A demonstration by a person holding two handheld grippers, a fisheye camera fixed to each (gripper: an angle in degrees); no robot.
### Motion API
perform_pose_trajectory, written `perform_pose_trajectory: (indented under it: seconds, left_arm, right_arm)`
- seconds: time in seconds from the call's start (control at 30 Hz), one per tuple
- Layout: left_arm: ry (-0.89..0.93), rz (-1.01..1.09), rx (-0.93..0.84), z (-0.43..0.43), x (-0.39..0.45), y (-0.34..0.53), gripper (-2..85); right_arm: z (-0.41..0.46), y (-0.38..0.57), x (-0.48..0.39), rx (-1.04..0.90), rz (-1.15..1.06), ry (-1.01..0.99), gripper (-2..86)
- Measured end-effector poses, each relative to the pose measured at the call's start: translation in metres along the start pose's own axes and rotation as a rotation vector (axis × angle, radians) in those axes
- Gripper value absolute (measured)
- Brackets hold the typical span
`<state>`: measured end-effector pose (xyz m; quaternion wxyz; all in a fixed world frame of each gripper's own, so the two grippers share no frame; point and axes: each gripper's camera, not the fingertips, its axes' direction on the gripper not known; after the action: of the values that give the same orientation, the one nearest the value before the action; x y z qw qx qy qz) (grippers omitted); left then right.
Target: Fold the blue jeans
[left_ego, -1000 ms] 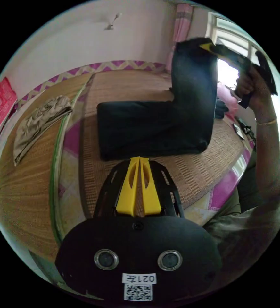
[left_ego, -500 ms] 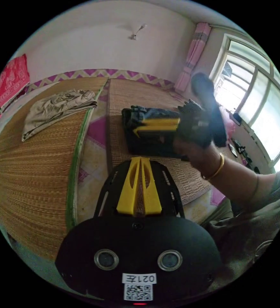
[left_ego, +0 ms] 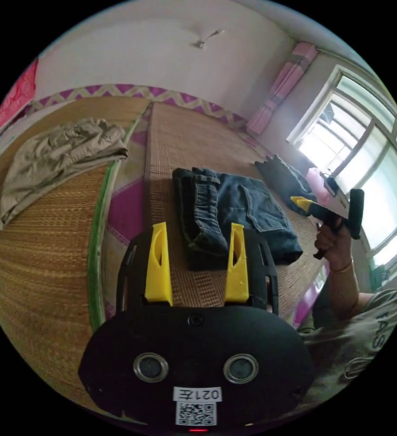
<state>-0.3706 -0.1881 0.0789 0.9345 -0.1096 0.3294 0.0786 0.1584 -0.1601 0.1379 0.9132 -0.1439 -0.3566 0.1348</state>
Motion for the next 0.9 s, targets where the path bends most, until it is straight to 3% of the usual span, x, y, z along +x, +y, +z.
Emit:
perform_pose_trajectory:
  seconds: [0.1, 0.2, 0.37, 0.63, 0.9]
  left_arm:
    - [0.160, -0.054, -0.044, 0.016, -0.027, -0.011, 17.8]
    - [0.154, -0.098, -0.081, 0.023, -0.044, -0.018, 16.4]
    - [0.172, -0.131, -0.116, 0.019, -0.063, -0.023, 14.2]
    - [0.151, -0.122, -0.144, 0.016, -0.066, -0.026, 7.2]
    - [0.249, -0.049, 0.152, -0.090, -0.059, -0.018, 5.8]
  right_arm:
    - [0.011, -0.018, 0.087, -0.084, 0.185, -0.082, 13.1]
    - [0.049, -0.027, 0.152, -0.225, 0.334, -0.252, 14.1]
    - [0.066, -0.048, 0.195, -0.250, 0.402, -0.432, 13.7]
    - [0.102, -0.072, 0.192, -0.335, 0.406, -0.463, 9.2]
    - [0.057, -0.140, 0.113, -0.243, 0.141, -0.534, 6.9]
